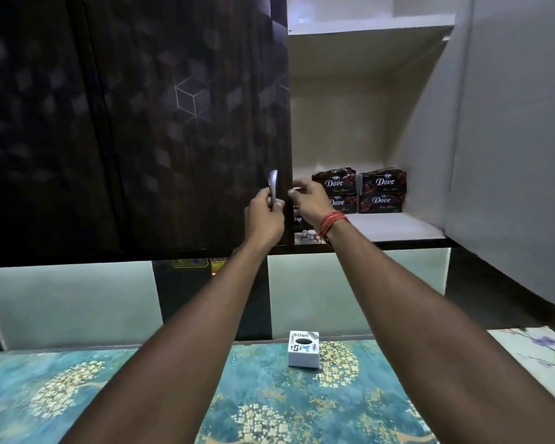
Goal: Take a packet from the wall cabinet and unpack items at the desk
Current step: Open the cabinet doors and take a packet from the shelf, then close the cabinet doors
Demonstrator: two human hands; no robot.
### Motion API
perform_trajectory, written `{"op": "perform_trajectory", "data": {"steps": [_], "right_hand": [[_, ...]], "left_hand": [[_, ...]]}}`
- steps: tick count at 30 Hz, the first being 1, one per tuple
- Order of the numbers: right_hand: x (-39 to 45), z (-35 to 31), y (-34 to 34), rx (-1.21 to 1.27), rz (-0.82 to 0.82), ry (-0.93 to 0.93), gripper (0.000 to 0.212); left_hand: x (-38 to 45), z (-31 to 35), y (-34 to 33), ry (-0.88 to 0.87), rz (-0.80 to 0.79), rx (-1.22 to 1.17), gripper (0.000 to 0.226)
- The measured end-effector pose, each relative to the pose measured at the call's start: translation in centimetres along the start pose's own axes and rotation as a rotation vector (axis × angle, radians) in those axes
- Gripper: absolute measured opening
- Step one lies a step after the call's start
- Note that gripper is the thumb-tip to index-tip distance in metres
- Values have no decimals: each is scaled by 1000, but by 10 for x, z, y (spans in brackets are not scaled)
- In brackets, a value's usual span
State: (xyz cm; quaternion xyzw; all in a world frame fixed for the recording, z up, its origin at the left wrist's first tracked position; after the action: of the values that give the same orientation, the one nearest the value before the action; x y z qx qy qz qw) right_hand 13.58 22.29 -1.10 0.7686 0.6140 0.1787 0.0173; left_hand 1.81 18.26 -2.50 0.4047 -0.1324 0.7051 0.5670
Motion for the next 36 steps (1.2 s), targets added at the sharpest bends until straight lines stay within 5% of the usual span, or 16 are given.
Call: {"op": "perform_trajectory", "data": {"steps": [6,19,30,36], "right_hand": [[-22,-2,8,-69,108,54,7],[-192,-57,-8,-17,-4,364,30],[-308,-114,-125,24,-218,365,26],[-340,-128,-184,-12,-287,364,42]], "left_hand": [[-9,6,7,41,97,17,21],[-127,68,115,126,391,11,27],[-194,74,266,238,318,61,42],[-213,73,328,210,292,42,39]]}}
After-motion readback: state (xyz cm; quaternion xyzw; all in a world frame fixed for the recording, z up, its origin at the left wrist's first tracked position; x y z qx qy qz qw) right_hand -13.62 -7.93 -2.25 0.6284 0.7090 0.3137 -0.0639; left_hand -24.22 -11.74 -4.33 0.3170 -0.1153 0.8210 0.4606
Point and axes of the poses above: each hand's wrist, its own x-axis towards the middle knuckle, its own y-axis out of the back of the hand, z = x × y, the point moved 5 cm from there along x, towards the middle knuckle, and after that the axes turned 13 degrees about -y, right-handed, at the moved point
